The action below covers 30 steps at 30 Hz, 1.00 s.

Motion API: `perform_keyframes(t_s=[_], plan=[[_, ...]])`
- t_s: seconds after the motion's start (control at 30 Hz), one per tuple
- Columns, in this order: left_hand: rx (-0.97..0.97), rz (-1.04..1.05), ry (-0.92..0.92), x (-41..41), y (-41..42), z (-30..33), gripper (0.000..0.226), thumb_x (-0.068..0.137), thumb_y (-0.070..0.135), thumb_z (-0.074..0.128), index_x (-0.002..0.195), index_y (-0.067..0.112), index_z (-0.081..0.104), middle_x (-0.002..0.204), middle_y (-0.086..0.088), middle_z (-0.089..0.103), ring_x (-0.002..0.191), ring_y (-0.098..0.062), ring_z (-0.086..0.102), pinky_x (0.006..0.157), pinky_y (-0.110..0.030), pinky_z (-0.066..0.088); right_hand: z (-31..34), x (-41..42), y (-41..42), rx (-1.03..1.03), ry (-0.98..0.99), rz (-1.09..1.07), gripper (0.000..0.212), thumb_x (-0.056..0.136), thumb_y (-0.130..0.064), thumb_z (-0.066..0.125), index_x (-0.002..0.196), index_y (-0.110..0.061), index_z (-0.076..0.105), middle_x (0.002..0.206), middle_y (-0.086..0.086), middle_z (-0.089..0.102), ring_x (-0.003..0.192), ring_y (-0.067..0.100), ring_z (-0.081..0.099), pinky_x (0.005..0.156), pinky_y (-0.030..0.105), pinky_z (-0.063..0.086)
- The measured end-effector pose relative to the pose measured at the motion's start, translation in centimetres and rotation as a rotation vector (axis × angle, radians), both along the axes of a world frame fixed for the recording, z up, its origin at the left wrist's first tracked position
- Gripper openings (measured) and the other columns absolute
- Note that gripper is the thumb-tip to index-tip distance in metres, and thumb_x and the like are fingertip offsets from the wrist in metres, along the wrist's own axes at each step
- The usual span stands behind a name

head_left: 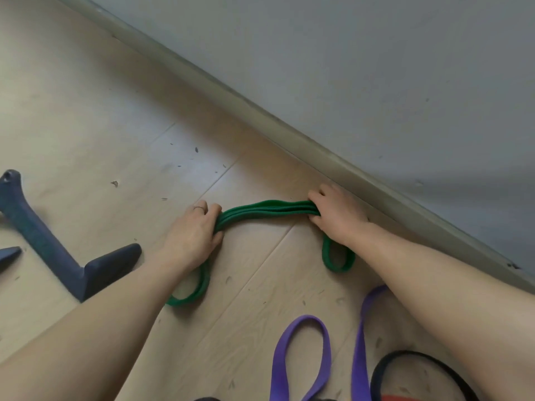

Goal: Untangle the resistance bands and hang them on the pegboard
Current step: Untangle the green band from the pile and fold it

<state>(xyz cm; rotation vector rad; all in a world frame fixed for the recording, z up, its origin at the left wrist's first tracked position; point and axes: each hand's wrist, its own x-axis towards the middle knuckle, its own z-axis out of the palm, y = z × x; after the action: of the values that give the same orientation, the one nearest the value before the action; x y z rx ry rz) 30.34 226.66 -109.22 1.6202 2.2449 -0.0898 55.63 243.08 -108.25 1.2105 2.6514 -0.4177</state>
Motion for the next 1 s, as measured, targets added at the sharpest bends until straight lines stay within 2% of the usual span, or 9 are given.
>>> perform_keyframes(t_s=[0.13,0.33,0.4,0.5,0.57,0.7,0.77,0.9,1.0], plan=[[-0.013,0.019,-0.01,0.6,-2.0,-0.5,0.039,0.097,0.041,0.054,0.126,0.016,0.046,0.107,-0.004,0.053,0.096,-0.024,0.054,0.079,-0.038,0.051,0.0,0.8,0.1,0.013,-0.059,0.024,0.051,0.094,-0.049,0.065,0.129,-0.016,0.05,0.13,0.006,0.052,0.119,0.026,0.049,0.092,0.037,0.044],[-0.006,-0.049,0.086,1.0,-2.8,-0.7,0.025,0.103,0.036,0.047,0.118,0.017,0.048,0.106,-0.005,0.057,0.09,-0.024,0.057,0.067,-0.033,0.039,0.4,2.6,0.0,-0.067,-0.079,0.03,0.081,0.083,-0.054,0.069,0.146,-0.016,0.035,0.139,0.005,0.044,0.127,0.026,0.046,0.099,0.04,0.048],[0.015,-0.028,0.071,0.9,-2.9,-0.8,0.023,0.104,0.035,0.048,0.118,0.017,0.047,0.106,-0.006,0.057,0.09,-0.026,0.058,0.067,-0.035,0.043,0.4,3.3,0.1,-0.081,-0.078,0.053,0.073,0.085,-0.05,0.067,0.143,-0.019,0.037,0.134,0.003,0.046,0.122,0.024,0.047,0.09,0.037,0.049],[0.048,0.029,0.026,-0.2,-2.8,-0.6,0.021,0.103,0.033,0.05,0.119,0.019,0.048,0.104,-0.004,0.055,0.09,-0.025,0.057,0.071,-0.041,0.055,0.8,3.8,0.7,-0.068,-0.044,0.093,0.029,0.097,-0.038,0.06,0.119,-0.024,0.049,0.109,-0.002,0.054,0.099,0.02,0.056,0.07,0.035,0.048],[0.053,0.03,0.052,-1.1,-2.5,-0.4,0.02,0.103,0.036,0.051,0.117,0.022,0.047,0.102,-0.002,0.053,0.089,-0.025,0.057,0.067,-0.041,0.055,0.9,3.5,1.4,-0.009,-0.031,0.098,0.014,0.101,-0.035,0.055,0.108,-0.023,0.052,0.101,-0.002,0.058,0.085,0.018,0.055,0.065,0.036,0.047],[0.062,-0.007,0.149,-2.2,-1.4,-0.1,0.022,0.102,0.04,0.054,0.112,0.021,0.05,0.093,0.002,0.047,0.087,-0.026,0.057,0.056,-0.034,0.04,0.8,2.0,3.5,0.088,-0.063,0.082,0.021,0.103,-0.039,0.053,0.112,-0.019,0.05,0.104,0.003,0.059,0.082,0.021,0.051,0.062,0.034,0.038],[0.044,-0.012,0.168,-2.5,-1.0,0.0,0.026,0.1,0.043,0.056,0.112,0.021,0.051,0.093,0.002,0.048,0.087,-0.026,0.057,0.057,-0.034,0.04,0.7,1.7,4.1,0.134,-0.125,0.132,0.027,0.104,-0.042,0.049,0.118,-0.018,0.048,0.105,0.005,0.058,0.085,0.024,0.056,0.06,0.034,0.038],[-0.067,0.021,0.093,-2.9,-1.9,0.4,0.037,0.09,0.052,0.058,0.111,0.024,0.047,0.095,0.001,0.054,0.088,-0.022,0.056,0.062,-0.033,0.046,0.2,2.9,3.5,0.161,-0.149,0.231,0.029,0.106,-0.042,0.047,0.122,-0.018,0.045,0.108,0.005,0.058,0.083,0.02,0.051,0.06,0.034,0.039],[-0.093,0.049,0.033,-2.9,-3.1,0.5,0.037,0.09,0.054,0.058,0.104,0.025,0.041,0.093,0.002,0.051,0.085,-0.018,0.052,0.058,-0.03,0.037,0.3,3.5,3.4,0.164,-0.151,0.258,0.031,0.105,-0.044,0.047,0.123,-0.018,0.045,0.108,0.005,0.059,0.08,0.018,0.046,0.06,0.034,0.041]])
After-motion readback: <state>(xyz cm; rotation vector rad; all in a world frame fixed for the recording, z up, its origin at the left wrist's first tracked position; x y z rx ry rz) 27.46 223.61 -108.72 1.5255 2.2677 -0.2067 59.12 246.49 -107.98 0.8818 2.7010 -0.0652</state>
